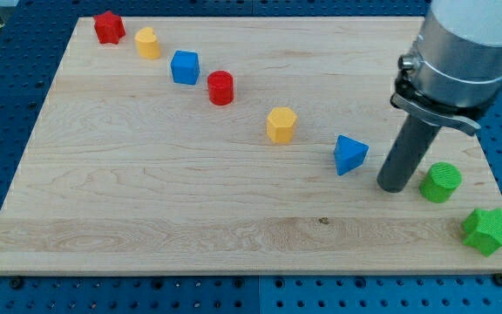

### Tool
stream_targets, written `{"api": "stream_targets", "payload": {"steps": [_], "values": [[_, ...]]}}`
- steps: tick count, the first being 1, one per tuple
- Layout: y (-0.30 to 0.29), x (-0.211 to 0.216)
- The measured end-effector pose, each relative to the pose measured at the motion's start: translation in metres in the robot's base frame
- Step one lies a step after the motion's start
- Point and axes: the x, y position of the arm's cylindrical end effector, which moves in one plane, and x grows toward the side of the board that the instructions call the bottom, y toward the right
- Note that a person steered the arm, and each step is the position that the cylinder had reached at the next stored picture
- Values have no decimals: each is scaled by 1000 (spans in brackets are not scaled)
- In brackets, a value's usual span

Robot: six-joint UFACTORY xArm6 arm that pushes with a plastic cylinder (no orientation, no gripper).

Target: Move the green circle to the top of green star

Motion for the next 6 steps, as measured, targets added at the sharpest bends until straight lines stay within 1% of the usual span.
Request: {"api": "stream_targets", "payload": {"steps": [1,4,5,6], "values": [[-1,0],[54,0],[56,5],[31,11]]}}
